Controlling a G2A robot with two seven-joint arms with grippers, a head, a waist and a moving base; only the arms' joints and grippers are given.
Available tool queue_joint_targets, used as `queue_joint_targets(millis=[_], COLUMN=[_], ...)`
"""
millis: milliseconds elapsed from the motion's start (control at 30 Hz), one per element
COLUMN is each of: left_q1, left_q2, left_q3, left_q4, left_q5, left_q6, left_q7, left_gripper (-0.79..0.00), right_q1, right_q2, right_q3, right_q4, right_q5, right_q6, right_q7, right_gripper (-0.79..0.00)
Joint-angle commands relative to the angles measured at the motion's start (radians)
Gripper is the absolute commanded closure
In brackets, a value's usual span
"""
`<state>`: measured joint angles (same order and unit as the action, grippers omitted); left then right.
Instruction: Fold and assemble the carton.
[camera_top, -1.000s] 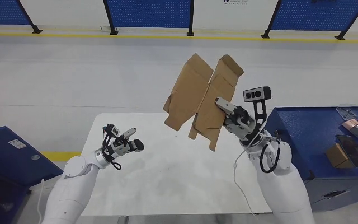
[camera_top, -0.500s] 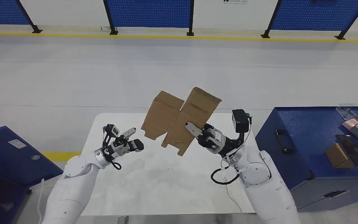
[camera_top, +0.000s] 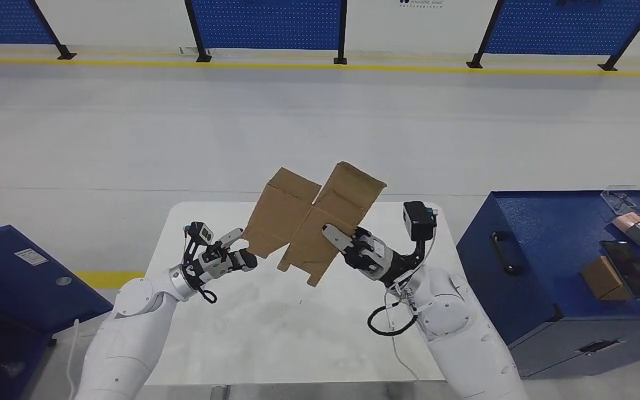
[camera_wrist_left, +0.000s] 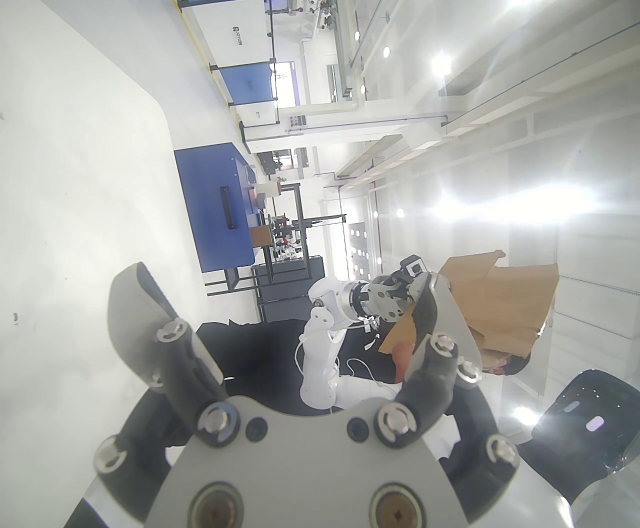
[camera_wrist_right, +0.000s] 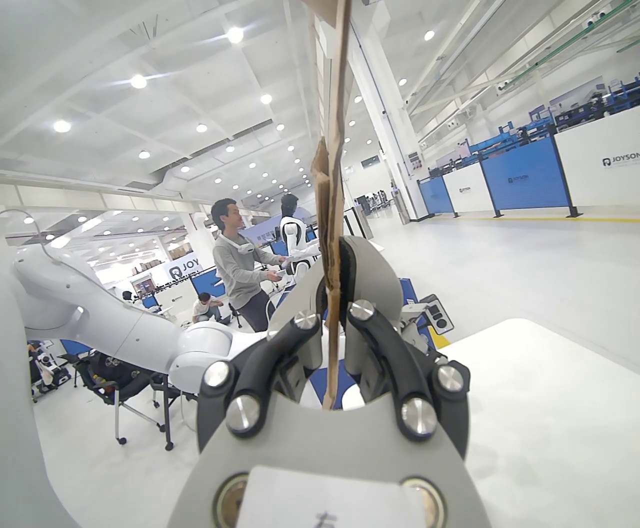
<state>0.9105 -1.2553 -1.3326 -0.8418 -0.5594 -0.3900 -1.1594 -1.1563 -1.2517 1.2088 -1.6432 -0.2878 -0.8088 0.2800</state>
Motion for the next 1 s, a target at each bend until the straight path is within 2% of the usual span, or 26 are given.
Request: queue_joint_targets(millis=[0, 67, 167, 300, 467, 533, 633, 733, 833, 867, 967], left_q1=[0.000, 0.000, 0.000, 0.000, 0.000, 0.000, 0.000, 0.000, 0.000, 0.000, 0.000], left_q2=[0.000, 0.000, 0.000, 0.000, 0.000, 0.000, 0.000, 0.000, 0.000, 0.000, 0.000], left_q3=[0.000, 0.000, 0.000, 0.000, 0.000, 0.000, 0.000, 0.000, 0.000, 0.000, 0.000], left_q4=[0.000, 0.000, 0.000, 0.000, 0.000, 0.000, 0.000, 0.000, 0.000, 0.000, 0.000], left_q5=[0.000, 0.000, 0.000, 0.000, 0.000, 0.000, 0.000, 0.000, 0.000, 0.000, 0.000], left_q6=[0.000, 0.000, 0.000, 0.000, 0.000, 0.000, 0.000, 0.000, 0.000, 0.000, 0.000], left_q7=[0.000, 0.000, 0.000, 0.000, 0.000, 0.000, 0.000, 0.000, 0.000, 0.000, 0.000], left_gripper=[-0.785, -0.785, -0.785, -0.785, -0.785, -0.785, -0.785, -0.785, -0.785, -0.785, -0.785], right_q1=[0.000, -0.010, -0.040, -0.110, -0.240, -0.288, -0.365, -0.445, -0.484, -0.493, -0.476], right_q2=[0.004, 0.008, 0.017, 0.027, 0.037, 0.041, 0.046, 0.046, 0.044, 0.043, 0.054], right_q3=[0.035, 0.090, 0.201, 0.315, 0.296, 0.259, 0.200, 0.114, 0.057, 0.040, 0.081], right_q4=[-0.035, -0.085, -0.204, -0.446, -0.656, -0.694, -0.707, -0.699, -0.671, -0.660, -0.612], right_q5=[-0.086, -0.163, -0.389, -0.906, -1.532, -1.756, -2.123, -2.432, -2.710, -2.784, -2.784], right_q6=[0.025, 0.022, 0.052, 0.187, 0.414, 0.524, 0.771, 0.990, 1.139, 1.173, 1.237], right_q7=[-0.018, -0.076, -0.165, -0.267, -0.450, -0.542, -0.651, -0.659, -0.612, -0.590, -0.640], right_gripper=[0.000, 0.000, 0.000, 0.000, 0.000, 0.000, 0.000, 0.000, 0.000, 0.000, 0.000])
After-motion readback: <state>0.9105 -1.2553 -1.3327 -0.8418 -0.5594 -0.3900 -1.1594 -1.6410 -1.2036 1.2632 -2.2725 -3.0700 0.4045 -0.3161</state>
